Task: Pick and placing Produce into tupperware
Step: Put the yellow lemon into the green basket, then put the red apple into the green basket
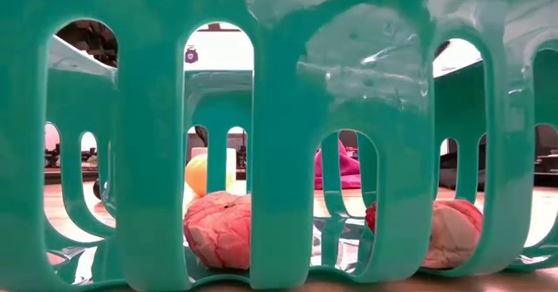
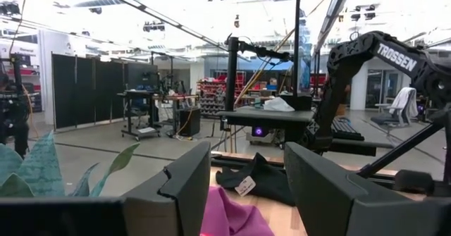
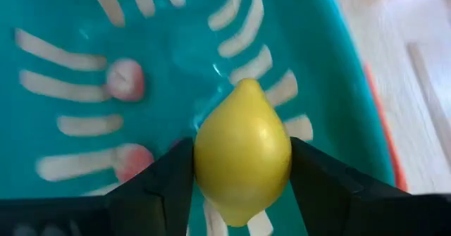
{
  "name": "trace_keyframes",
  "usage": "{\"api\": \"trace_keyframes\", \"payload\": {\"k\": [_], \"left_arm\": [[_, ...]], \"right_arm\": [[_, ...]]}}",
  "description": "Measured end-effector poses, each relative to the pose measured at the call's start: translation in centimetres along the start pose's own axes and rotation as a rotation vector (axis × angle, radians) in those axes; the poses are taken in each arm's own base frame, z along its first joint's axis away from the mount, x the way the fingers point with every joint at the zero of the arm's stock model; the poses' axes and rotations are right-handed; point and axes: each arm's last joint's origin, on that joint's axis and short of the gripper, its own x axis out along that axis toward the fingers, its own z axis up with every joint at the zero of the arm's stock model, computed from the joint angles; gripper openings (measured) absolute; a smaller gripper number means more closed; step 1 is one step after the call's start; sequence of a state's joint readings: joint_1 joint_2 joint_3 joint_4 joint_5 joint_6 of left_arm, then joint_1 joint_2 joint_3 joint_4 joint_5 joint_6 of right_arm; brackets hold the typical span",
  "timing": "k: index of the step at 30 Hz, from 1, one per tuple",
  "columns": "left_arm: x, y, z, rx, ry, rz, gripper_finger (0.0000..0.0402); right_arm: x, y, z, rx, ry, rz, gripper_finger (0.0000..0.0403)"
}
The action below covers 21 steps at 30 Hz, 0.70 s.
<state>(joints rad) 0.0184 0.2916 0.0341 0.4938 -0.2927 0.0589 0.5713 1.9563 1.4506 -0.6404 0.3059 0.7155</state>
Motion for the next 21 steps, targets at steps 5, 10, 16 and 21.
{"api": "trace_keyframes", "payload": {"k": [5, 10, 16, 21], "left_arm": [[0.0, 0.0, 0.0, 0.0, 0.0, 0.0, 0.0169], [0.01, -0.01, -0.02, 0.0, 0.002, 0.0, 0.0169], [0.0, -0.01, -0.04, 0.001, 0.004, -0.001, 0.0169], [0.0, -0.01, -0.04, 0.001, 0.004, -0.001, 0.0169]], "right_arm": [[0.25, -0.15, -0.14, 0.006, 0.015, -0.016, 0.0206], [0.03, -0.17, -0.09, 0.007, 0.013, -0.013, 0.0219], [-0.07, -0.06, -0.15, 0.03, 0.051, 0.034, 0.0225], [-0.33, -0.1, -0.04, 0.04, 0.037, 0.029, 0.0247]]}}
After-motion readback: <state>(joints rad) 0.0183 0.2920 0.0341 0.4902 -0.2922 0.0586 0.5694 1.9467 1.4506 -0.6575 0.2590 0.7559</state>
